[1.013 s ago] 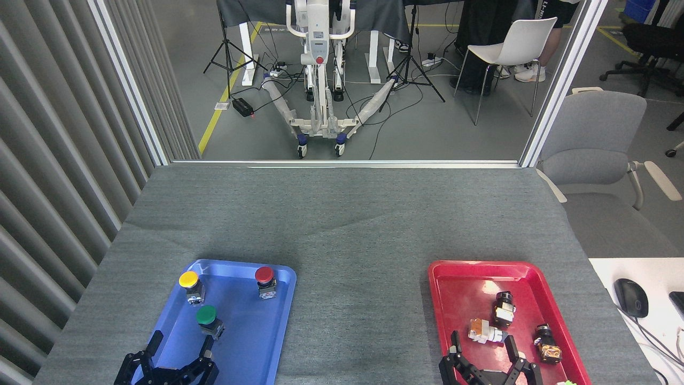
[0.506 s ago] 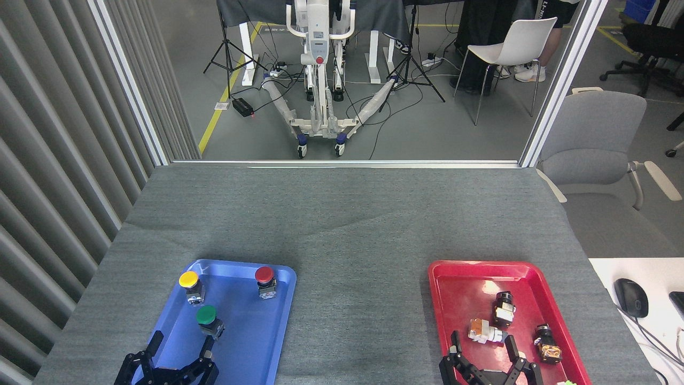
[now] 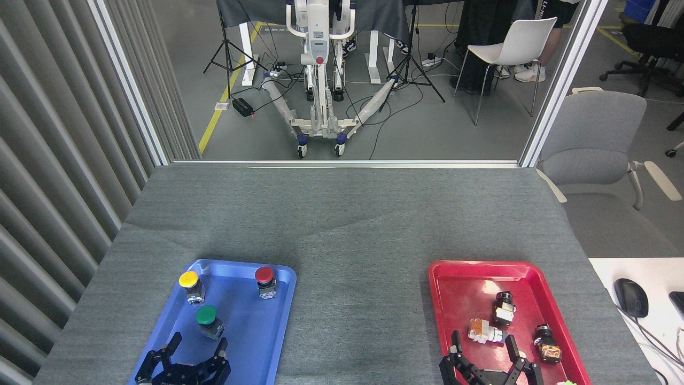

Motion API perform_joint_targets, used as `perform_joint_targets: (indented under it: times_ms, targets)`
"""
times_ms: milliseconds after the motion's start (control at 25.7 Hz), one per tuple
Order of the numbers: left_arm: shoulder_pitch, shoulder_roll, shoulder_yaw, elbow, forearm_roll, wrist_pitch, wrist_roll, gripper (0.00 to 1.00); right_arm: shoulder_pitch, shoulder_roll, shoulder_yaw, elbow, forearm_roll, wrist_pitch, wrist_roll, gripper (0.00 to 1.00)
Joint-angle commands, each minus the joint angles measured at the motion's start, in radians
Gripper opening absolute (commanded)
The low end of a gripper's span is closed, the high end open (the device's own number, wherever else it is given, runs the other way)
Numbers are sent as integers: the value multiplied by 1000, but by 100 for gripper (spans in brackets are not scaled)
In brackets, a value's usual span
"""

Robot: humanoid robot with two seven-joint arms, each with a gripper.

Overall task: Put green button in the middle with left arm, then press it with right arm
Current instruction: 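Grasp the green button in the blue tray with the left gripper, then carry the green button out of the tray toward the table middle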

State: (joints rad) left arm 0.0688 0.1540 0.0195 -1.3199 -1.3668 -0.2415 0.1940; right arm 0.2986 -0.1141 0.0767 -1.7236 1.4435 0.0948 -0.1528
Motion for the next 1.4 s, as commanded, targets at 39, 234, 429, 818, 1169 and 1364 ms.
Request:
perform_joint_targets:
  times_ms: [39, 234, 429, 818, 1169, 1364]
  targets:
    - [-76, -1, -18, 102, -2, -42, 1, 98, 1, 2, 0, 1, 0, 0, -4, 100]
    - [-121, -2, -18, 160, -2, -32, 4, 98, -1, 2, 0, 1, 0, 0, -4, 100]
    - [-149, -1, -19, 200, -2, -10, 4, 96, 1, 4, -2, -1, 0, 0, -4, 100]
    - [-161, -1, -18, 212, 0, -16, 11, 35, -1, 4, -2, 1, 0, 0, -4, 100]
    - [-152, 30, -19, 142, -34, -196, 110, 0, -1, 1, -2, -1, 0, 0, -4, 100]
    - [-244, -1, -204, 80, -54, -193, 108, 0, -1, -1, 0, -1, 0, 0, -4, 100]
